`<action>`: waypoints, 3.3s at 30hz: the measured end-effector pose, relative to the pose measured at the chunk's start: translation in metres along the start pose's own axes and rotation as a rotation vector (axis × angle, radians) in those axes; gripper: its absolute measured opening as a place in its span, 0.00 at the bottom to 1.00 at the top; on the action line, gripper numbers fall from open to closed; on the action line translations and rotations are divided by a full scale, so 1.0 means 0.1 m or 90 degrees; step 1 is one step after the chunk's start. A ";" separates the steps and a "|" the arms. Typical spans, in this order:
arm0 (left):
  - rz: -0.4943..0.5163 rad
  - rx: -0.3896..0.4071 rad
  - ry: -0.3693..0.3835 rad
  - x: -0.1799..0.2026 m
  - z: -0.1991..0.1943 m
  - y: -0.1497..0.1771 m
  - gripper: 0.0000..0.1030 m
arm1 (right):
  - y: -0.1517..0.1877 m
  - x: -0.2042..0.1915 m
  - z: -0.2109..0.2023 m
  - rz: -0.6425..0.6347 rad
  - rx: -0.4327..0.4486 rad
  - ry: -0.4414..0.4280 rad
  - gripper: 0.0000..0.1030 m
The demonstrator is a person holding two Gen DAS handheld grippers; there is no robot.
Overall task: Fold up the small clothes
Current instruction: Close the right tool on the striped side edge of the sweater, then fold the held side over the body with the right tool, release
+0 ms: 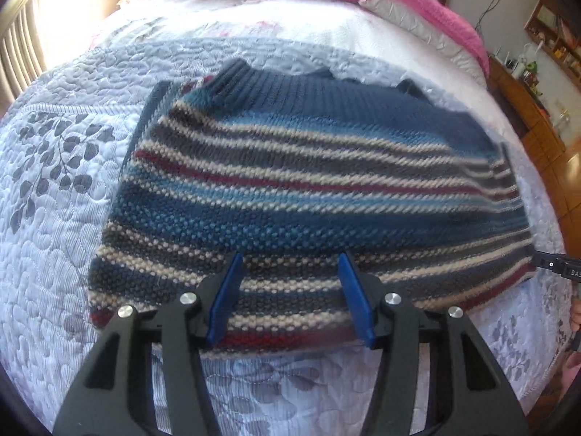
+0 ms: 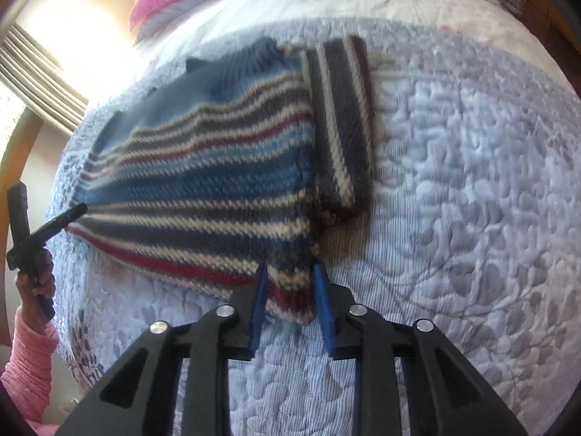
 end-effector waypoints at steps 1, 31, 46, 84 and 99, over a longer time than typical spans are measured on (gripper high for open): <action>-0.005 0.015 0.003 0.03 -0.05 -0.08 0.57 | -0.12 -0.01 -0.06 -0.001 0.020 -0.001 0.35; -0.018 -0.018 -0.006 0.10 0.32 -0.28 0.63 | -0.49 0.36 0.17 0.044 0.006 0.069 0.83; -0.046 -0.037 0.000 -0.17 0.47 -0.21 0.65 | -0.30 0.44 0.59 0.161 -0.047 -0.051 0.37; -0.086 0.016 0.048 -0.55 -0.27 -0.29 0.66 | -1.03 -2.19 0.60 -0.050 -0.070 -0.133 0.29; -0.105 0.006 0.093 -0.37 -0.30 -0.34 0.66 | -0.71 -2.40 0.93 -0.064 -0.115 -0.161 0.63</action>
Point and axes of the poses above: each gripper's, at about its wrist camera, not at the fingertips, and z roughly the way its jaws point, x to its right, y to its underside, the point moved 8 cm from there along z, roughly the way its jaws point, and after that the axes turned 9 degrees about x, right-handed, at the moved point
